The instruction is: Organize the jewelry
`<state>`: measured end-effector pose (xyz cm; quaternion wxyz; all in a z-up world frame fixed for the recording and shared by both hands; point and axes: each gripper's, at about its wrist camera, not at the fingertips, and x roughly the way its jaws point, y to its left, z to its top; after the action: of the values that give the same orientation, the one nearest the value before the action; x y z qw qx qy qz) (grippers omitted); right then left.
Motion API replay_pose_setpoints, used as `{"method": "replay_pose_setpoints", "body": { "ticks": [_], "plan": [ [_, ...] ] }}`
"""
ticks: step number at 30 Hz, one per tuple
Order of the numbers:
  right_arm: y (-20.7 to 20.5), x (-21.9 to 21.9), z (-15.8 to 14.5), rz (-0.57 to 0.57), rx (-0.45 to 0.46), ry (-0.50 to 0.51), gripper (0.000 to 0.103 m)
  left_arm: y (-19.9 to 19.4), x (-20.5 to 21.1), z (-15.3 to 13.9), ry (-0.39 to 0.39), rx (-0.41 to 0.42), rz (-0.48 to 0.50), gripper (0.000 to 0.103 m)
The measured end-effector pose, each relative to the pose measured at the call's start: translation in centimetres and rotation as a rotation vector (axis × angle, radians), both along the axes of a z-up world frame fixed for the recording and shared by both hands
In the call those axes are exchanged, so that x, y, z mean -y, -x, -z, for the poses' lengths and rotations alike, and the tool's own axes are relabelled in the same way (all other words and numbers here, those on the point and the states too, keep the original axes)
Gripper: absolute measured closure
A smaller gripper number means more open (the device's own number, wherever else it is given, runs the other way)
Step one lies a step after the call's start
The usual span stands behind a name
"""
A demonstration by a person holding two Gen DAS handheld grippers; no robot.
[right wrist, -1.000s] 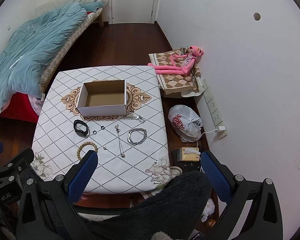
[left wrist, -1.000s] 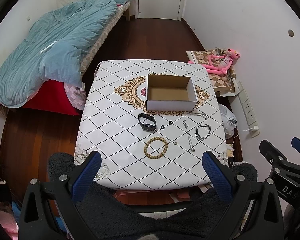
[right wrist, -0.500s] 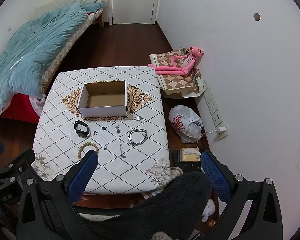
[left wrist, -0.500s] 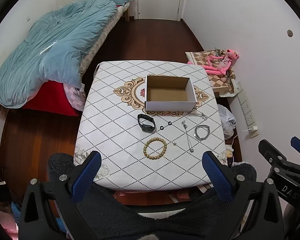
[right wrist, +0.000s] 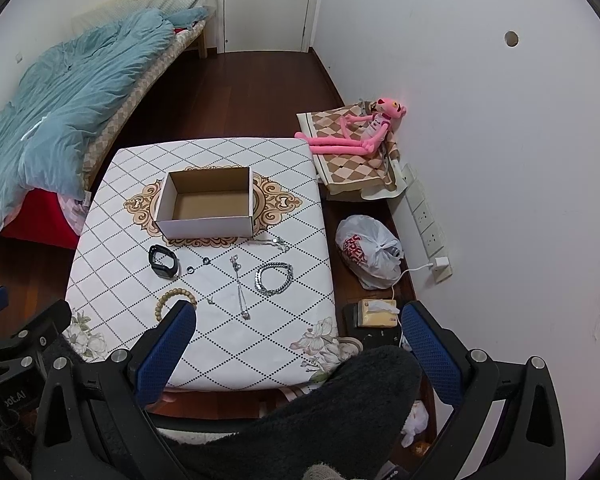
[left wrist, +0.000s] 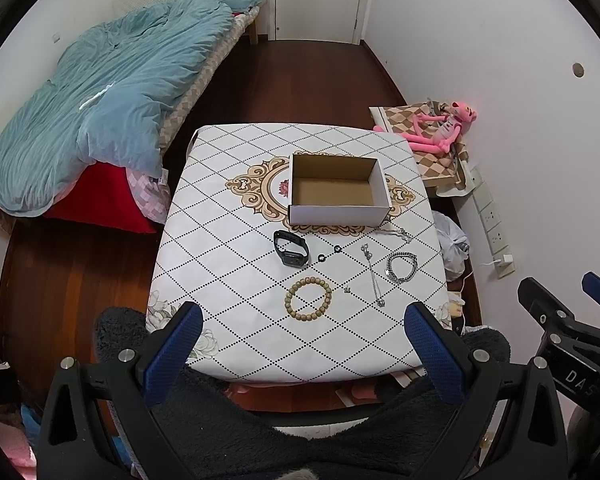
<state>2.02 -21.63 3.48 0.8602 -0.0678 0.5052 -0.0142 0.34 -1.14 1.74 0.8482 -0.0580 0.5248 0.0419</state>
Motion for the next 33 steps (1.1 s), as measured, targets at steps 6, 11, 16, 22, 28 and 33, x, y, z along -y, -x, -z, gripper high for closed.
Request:
{"method": "replay_pose_setpoints", "body": {
  "ticks": [6, 11, 16, 22, 28, 33],
  "plan": [
    [0.0, -0.2, -0.2, -0.002, 0.005, -0.001, 0.0, 0.0, 0.0, -0.1, -0.002, 0.0, 0.001, 0.0],
    [0.1, 0.0, -0.3, -0.002, 0.009, -0.002, 0.0, -0.1, 0.0, -0.1, -0.002, 0.003, 0.001, 0.0],
    [0.1, 0.1, -0.5, -0.002, 0.011, 0.001, 0.0, -0.1, 0.2, -0.3, 0.001, 0.004, 0.004, 0.0],
    [0.1, 0.0, -0.5, -0.003, 0.012, 0.002, 0.0, 0.0, 0.2, -0.4, 0.004, 0.006, 0.006, 0.0],
    [-0.1, -0.2, -0.7, -0.005, 0.017, 0.0, 0.0, 0.1, 0.2, -0.4, 0.008, 0.011, 0.004, 0.0],
    [-1.2, 0.1, 0.4, 0.015, 0.007, -0.005, 0.0, -1.3, -0.3, 1.0, -0.034, 0.017, -0.023, 0.0]
  ]
}}
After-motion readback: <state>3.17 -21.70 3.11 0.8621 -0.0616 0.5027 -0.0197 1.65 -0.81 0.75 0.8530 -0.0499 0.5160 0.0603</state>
